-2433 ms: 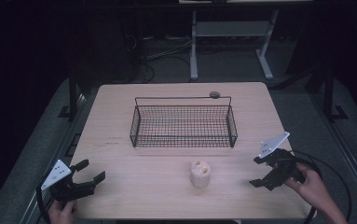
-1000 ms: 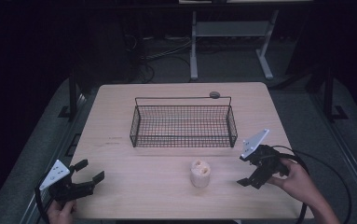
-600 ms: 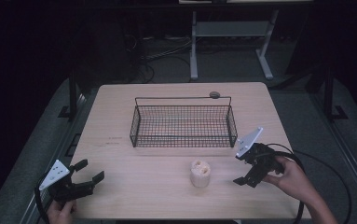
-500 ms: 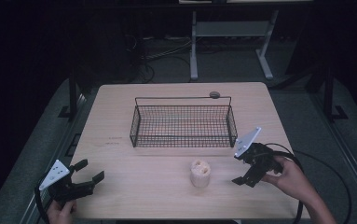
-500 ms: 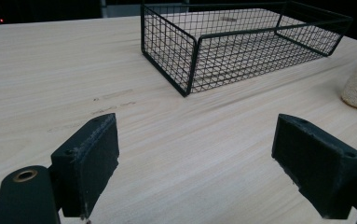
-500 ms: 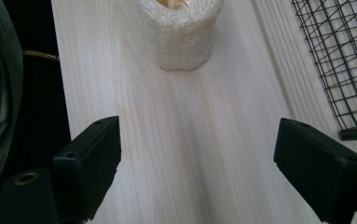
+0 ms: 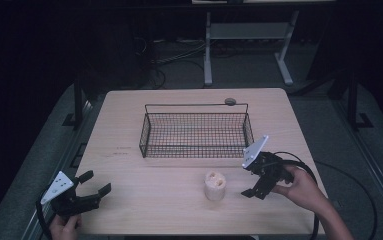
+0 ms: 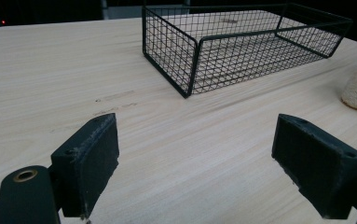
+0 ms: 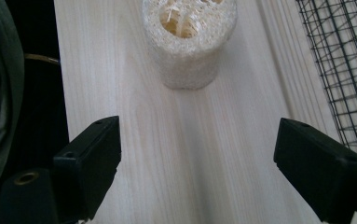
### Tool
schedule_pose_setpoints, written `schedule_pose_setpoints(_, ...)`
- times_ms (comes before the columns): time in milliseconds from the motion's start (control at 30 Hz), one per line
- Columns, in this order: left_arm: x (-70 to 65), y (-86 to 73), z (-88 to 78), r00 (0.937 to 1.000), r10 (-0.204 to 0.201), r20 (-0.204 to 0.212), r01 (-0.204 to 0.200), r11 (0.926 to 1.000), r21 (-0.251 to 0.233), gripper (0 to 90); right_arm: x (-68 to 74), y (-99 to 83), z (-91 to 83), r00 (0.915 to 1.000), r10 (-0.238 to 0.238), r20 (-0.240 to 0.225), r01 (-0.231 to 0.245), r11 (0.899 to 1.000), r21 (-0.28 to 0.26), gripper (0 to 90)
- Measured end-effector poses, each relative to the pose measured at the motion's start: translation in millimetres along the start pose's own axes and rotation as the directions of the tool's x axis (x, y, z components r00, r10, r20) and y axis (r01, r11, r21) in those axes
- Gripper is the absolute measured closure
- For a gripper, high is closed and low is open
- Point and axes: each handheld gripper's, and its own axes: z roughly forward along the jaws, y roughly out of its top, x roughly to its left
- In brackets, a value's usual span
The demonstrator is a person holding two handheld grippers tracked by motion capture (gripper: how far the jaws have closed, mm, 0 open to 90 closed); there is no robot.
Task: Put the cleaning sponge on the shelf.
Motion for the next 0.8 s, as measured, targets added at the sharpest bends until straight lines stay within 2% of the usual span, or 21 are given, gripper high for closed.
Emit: schedule_pose_setpoints(800,0.8,0.1,-0.8,1.0,-0.003,-0.002,0.003,1.0,-0.005,13.9,1.2,41.0,24.8,0.9972,-0.061,-0.044,0.062,0.998,0.026,14.9)
